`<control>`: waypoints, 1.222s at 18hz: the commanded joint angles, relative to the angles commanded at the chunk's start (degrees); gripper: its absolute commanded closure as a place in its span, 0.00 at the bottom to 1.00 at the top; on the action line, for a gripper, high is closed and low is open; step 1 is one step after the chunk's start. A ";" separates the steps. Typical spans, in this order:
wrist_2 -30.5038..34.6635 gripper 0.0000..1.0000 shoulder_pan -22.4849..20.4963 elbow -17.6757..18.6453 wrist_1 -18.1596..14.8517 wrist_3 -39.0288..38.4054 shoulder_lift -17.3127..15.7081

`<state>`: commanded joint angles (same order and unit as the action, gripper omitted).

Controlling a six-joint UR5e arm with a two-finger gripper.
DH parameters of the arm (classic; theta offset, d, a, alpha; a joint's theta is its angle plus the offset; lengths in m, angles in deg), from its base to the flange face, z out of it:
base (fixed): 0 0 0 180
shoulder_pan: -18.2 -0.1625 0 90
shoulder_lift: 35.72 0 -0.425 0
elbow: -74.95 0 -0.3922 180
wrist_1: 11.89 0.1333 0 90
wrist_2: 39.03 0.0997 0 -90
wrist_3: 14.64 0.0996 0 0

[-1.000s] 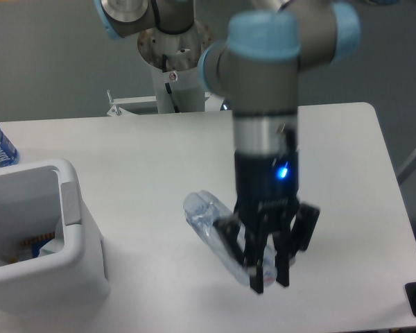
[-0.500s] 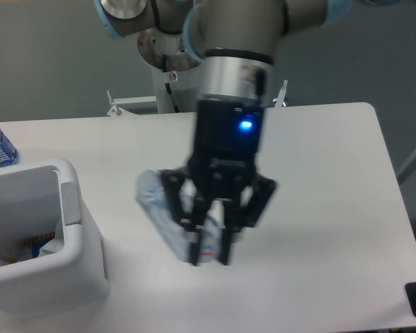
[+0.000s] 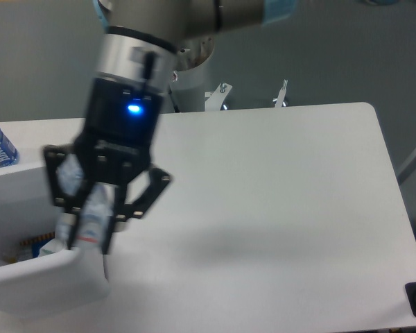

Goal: Place the trash in the trash can
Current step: 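Lift the clear bottle and carry it over the white bin, then lower the bottle into the bin and open the gripper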

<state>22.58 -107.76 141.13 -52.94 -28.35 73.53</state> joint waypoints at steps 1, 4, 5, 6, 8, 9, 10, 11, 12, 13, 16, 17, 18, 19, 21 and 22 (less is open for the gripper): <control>0.00 0.89 0.61 -0.09 0.00 0.26 0.26; 0.00 0.89 2.46 -0.26 0.09 0.53 1.23; 0.00 0.89 3.25 -0.35 0.09 0.44 1.84; 0.00 0.88 4.39 -0.44 0.09 0.44 2.37; 0.00 0.85 4.93 -0.35 0.09 0.62 2.90; 0.00 0.85 4.93 -0.44 0.09 0.62 2.99; 0.00 0.85 4.93 -0.44 0.09 0.88 3.16; 0.00 0.85 5.01 -0.27 0.09 1.75 3.34; 0.00 0.85 5.02 -0.18 0.09 2.80 3.78; 0.00 0.85 5.10 -0.18 0.09 3.25 4.13; 0.00 0.81 5.63 -0.18 0.09 3.60 4.49; 0.00 0.77 5.54 -0.09 0.09 3.60 4.49; 0.00 0.76 5.63 -0.09 0.09 3.60 4.57; 0.00 0.73 5.63 0.00 0.09 3.60 4.57; 0.00 0.73 5.63 0.09 0.09 3.60 4.66; 0.00 0.73 5.63 0.09 0.09 3.60 4.75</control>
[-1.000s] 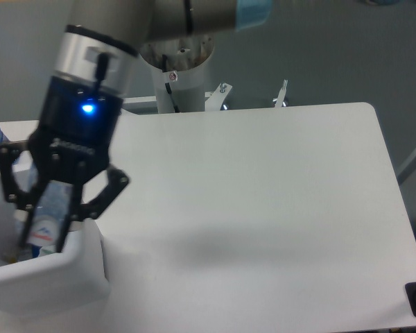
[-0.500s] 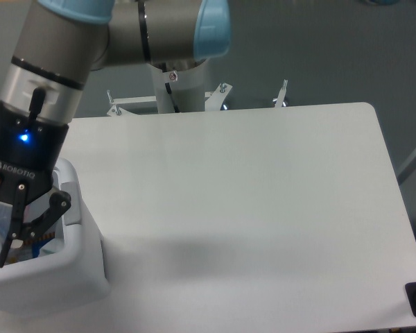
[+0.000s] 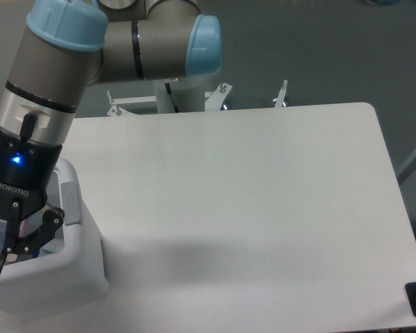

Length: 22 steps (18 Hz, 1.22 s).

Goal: Place the trash in the trash can
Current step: 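Lower the bottle into the bin and open the gripper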

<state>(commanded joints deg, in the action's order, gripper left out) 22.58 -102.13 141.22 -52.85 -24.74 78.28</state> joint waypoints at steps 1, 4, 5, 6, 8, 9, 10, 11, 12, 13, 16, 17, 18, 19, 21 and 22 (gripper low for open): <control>0.00 0.73 0.00 0.17 0.00 0.00 0.00; 0.00 0.60 0.00 0.44 0.00 0.00 -0.09; 0.00 0.50 0.00 0.44 0.00 0.00 -0.09; 0.09 0.30 0.00 0.35 0.00 0.17 -0.09; 0.18 0.25 0.00 0.35 0.00 1.23 -0.09; 0.18 0.24 0.00 0.35 0.00 1.23 -0.09; 0.18 0.23 0.00 0.35 0.00 1.23 -0.09; 0.18 0.20 0.00 0.35 0.00 1.32 -0.17; 0.26 0.19 0.00 0.35 0.00 1.32 -0.26; 0.26 0.19 0.00 0.35 0.00 1.32 -0.26; 0.35 0.07 -0.09 0.35 0.00 1.41 -0.53; 0.44 0.00 -0.26 0.26 0.00 1.75 -0.53; 0.87 0.00 -0.52 0.35 0.00 2.28 -0.53; 2.01 0.00 -0.88 0.35 0.00 3.07 -0.53; 5.34 0.00 -2.10 0.35 -0.09 5.17 -1.49; 7.71 0.00 -2.81 0.44 -0.17 6.66 -1.93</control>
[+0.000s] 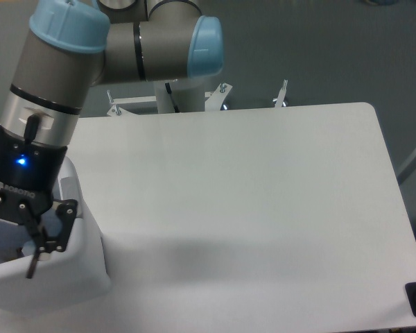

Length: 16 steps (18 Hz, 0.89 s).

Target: Place the trash in the trash can

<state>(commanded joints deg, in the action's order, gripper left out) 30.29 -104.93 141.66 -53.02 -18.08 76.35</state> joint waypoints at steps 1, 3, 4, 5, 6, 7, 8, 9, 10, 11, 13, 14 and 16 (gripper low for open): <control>3.33 0.00 -0.44 0.00 -0.09 1.41 -0.18; 11.41 0.00 -1.41 1.13 -0.18 4.83 -1.23; 15.89 0.00 -2.28 2.19 -0.18 7.20 -2.19; 20.28 0.00 -3.16 3.42 -0.26 9.57 -3.16; 24.50 0.00 -3.69 4.99 -0.26 11.94 -3.95; 28.55 0.00 -4.13 6.49 -0.26 14.49 -4.66; 31.98 0.00 -5.18 7.90 -0.18 17.48 -5.36; 34.45 0.00 -6.32 8.78 -0.26 20.81 -5.97; 36.13 0.00 -7.21 9.57 -0.53 24.06 -6.50; 37.36 0.00 -8.43 10.28 -0.70 27.49 -7.03; 38.60 0.00 -10.89 12.30 -1.66 34.78 -8.26; 38.96 0.00 -11.78 13.26 -2.54 38.30 -8.79; 38.96 0.00 -13.71 14.85 -4.82 43.76 -10.37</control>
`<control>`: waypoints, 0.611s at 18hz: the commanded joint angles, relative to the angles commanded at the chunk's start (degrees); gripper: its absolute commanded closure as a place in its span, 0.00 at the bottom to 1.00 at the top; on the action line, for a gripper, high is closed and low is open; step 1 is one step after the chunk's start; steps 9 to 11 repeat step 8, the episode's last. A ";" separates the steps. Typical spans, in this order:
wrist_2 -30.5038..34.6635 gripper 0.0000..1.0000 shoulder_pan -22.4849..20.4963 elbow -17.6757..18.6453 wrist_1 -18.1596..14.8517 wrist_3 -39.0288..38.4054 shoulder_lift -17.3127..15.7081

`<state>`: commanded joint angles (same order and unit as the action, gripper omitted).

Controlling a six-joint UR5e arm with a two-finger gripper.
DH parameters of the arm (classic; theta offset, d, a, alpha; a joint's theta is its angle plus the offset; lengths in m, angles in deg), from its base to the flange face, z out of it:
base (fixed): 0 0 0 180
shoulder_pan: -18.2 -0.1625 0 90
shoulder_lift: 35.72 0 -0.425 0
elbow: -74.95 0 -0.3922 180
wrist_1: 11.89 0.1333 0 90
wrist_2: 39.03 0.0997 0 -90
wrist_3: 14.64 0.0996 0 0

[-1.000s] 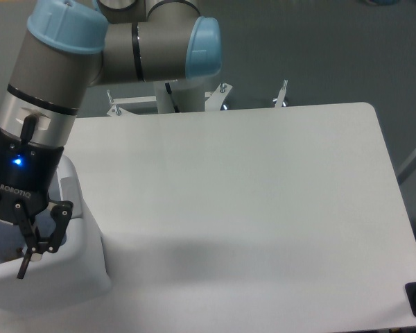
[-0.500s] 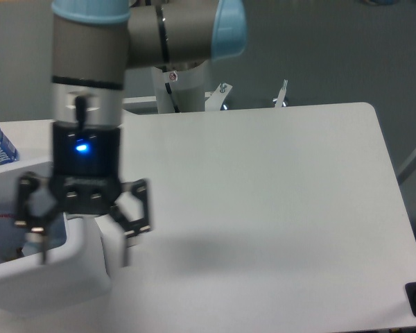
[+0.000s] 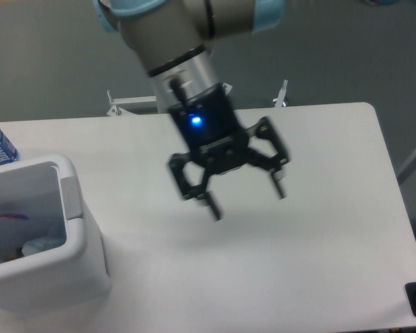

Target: Place the trash in the trash can

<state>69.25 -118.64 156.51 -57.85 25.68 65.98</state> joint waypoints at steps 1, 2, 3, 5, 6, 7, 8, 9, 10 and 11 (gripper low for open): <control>-0.17 0.00 -1.14 0.53 -2.19 1.68 -0.79; -0.61 0.00 -2.02 0.62 -4.99 2.39 -1.76; -1.40 0.00 -2.64 0.71 -7.63 2.48 -2.64; -6.47 0.00 -4.31 0.71 -11.60 2.66 -4.22; -9.11 0.00 -5.54 0.71 -13.70 3.01 -4.49; -10.97 0.00 -6.50 0.62 -15.81 3.71 -5.10; -11.86 0.00 -6.86 0.62 -17.57 4.85 -5.54; -11.86 0.00 -6.86 0.62 -17.57 4.85 -5.54; -11.86 0.00 -6.86 0.62 -17.57 4.85 -5.54; -11.86 0.00 -6.86 0.62 -17.57 4.85 -5.54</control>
